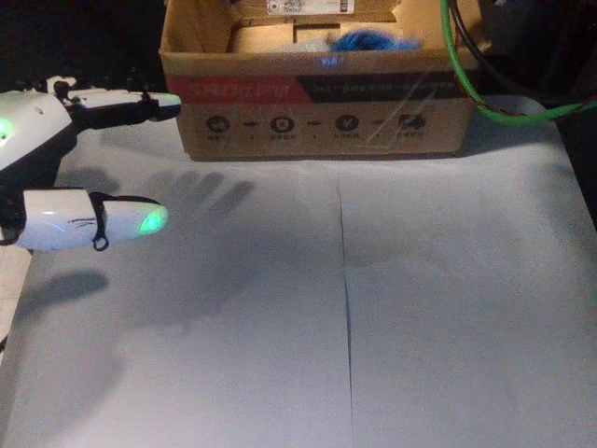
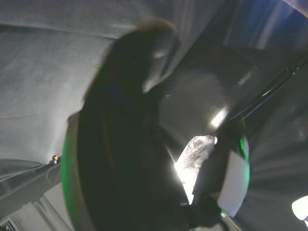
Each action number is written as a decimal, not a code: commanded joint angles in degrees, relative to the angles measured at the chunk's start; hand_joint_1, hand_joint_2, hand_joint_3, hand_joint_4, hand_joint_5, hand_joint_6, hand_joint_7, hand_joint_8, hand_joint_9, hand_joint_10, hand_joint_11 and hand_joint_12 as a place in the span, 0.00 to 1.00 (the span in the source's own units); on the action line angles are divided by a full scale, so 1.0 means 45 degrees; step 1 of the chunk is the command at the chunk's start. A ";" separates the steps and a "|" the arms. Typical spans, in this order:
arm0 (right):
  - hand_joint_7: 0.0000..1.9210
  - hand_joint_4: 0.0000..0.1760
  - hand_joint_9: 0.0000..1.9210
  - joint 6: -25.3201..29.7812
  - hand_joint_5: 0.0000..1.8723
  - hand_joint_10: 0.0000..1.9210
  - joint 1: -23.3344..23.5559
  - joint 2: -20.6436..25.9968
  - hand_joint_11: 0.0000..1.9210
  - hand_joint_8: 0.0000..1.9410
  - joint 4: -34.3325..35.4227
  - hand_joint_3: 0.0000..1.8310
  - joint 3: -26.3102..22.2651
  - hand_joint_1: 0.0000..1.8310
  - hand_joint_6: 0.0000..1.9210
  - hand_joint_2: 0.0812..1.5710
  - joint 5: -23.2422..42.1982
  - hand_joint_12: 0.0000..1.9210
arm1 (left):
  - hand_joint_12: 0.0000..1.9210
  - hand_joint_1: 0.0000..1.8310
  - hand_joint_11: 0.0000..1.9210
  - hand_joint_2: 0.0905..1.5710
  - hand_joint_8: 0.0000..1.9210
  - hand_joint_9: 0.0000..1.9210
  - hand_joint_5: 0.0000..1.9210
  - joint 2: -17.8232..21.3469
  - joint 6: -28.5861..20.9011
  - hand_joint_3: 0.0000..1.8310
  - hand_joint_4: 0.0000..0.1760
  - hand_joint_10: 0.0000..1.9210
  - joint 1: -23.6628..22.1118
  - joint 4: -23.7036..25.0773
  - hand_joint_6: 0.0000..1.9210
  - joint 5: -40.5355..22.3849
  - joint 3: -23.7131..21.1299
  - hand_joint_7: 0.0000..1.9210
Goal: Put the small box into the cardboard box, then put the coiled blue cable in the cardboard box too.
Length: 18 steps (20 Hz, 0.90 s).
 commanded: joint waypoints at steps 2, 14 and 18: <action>0.00 1.00 0.00 0.0067 0.00 0.00 0.0029 0.0448 0.00 0.00 0.0178 0.00 -0.0452 0.26 0.00 0.53 0.1841 0.00 | 0.31 0.26 0.08 0.65 0.00 0.20 0.19 -0.0003 -0.0092 0.00 0.53 0.00 -0.0125 -0.0206 0.00 -0.1633 0.0018 0.19; 0.00 1.00 0.00 0.0068 0.00 0.00 -0.6903 0.7500 0.00 0.00 0.2026 0.00 -0.7805 0.33 0.00 0.49 0.8717 0.00 | 0.02 0.12 0.03 0.60 0.00 0.00 0.06 0.1751 0.0210 0.00 0.85 0.00 0.2606 -0.2224 0.00 -0.5188 -0.1660 0.01; 0.00 1.00 0.00 0.0067 0.00 0.00 -1.0381 0.8593 0.00 0.00 0.4193 0.01 -0.9389 0.34 0.00 0.52 1.0774 0.00 | 0.00 0.00 0.00 0.62 0.00 0.00 0.00 0.2259 0.0710 0.00 1.00 0.00 0.4814 -0.3539 0.00 -0.7457 -0.2678 0.00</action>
